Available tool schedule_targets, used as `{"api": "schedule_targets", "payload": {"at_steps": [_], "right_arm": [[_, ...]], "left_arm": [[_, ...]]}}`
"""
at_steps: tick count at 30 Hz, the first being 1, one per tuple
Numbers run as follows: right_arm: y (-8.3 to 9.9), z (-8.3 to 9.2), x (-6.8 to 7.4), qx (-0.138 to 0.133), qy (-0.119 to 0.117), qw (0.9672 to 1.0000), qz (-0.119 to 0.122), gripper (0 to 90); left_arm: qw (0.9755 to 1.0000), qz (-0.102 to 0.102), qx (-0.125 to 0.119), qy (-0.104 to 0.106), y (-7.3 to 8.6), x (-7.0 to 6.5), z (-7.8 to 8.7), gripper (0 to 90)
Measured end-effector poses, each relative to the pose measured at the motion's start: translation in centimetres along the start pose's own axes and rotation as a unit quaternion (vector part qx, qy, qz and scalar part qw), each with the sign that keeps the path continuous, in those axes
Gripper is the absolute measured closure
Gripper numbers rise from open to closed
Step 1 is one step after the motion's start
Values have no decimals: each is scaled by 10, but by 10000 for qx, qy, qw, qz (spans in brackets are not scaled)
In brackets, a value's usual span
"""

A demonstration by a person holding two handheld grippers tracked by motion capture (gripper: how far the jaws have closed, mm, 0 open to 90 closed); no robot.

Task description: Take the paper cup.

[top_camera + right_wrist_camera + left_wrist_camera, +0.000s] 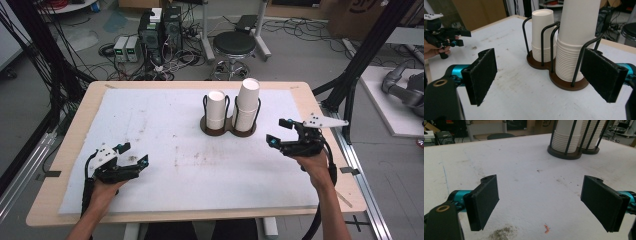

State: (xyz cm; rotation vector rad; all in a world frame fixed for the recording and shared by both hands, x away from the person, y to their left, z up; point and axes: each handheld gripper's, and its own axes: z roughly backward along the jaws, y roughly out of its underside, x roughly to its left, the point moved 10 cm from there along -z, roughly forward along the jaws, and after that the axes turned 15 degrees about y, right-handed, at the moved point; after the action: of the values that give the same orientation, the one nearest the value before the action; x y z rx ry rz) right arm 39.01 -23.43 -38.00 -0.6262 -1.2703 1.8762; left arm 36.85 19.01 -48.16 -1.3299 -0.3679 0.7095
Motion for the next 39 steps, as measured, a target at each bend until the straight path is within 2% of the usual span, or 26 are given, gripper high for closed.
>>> {"api": "schedule_targets", "payload": {"at_steps": [1,5,7,10,11,12,13,16,17,18,19,21,22,23,31,32,33,35,39], "right_arm": [[-6,0,-1,108,16,9999,28,144],[-19,-2,-2,237,0,9997,74,144],[-32,-6,-3,445,14,9989,171,144],[-39,-8,-4,525,50,9984,195,144],[-45,-11,-6,657,77,9975,255,144],[-45,-11,-6,657,77,9975,255,144],[-49,-15,-8,814,104,9961,336,145],[-54,-19,-11,934,148,9947,396,144],[-58,-22,-13,1019,168,9937,433,145],[-64,-27,-16,1200,182,9913,512,145],[-64,-27,-16,1200,182,9913,512,145],[-70,-30,-19,1383,284,9880,626,144],[-74,-31,-20,1433,271,9874,616,145],[-80,-34,-25,1525,361,9852,692,145],[-99,-42,-37,1968,571,9754,812,145],[-99,-42,-37,1968,571,9754,812,145],[-100,-45,-40,2084,625,9720,886,145],[-101,-48,-43,2220,668,9680,960,145],[-106,-55,-47,2365,739,9625,1100,145]], "left_arm": [[10000,7,-7,9,0,0,0,148],[10000,-7,-20,13,0,0,0,148],[10000,-7,-18,24,0,-1,0,148],[10000,28,24,26,0,0,0,148],[10000,43,41,25,1,0,0,148],[10000,54,29,25,0,1,0,148],[10000,64,27,38,0,1,-1,148],[9999,81,53,46,1,1,-1,148],[9999,75,79,49,1,1,-1,148],[9999,73,107,57,1,1,-2,148],[9999,66,103,60,1,0,-2,148],[9999,42,121,84,2,0,-2,148],[9999,38,124,92,2,-1,-2,148],[9999,22,135,101,2,-1,-2,148],[9998,29,144,166,2,-1,-3,148],[9998,29,144,166,2,-1,-3,148],[9997,37,154,164,2,-2,-3,148],[9997,32,169,161,2,-2,-3,148],[9996,12,198,190,2,-2,-4,148]]}}
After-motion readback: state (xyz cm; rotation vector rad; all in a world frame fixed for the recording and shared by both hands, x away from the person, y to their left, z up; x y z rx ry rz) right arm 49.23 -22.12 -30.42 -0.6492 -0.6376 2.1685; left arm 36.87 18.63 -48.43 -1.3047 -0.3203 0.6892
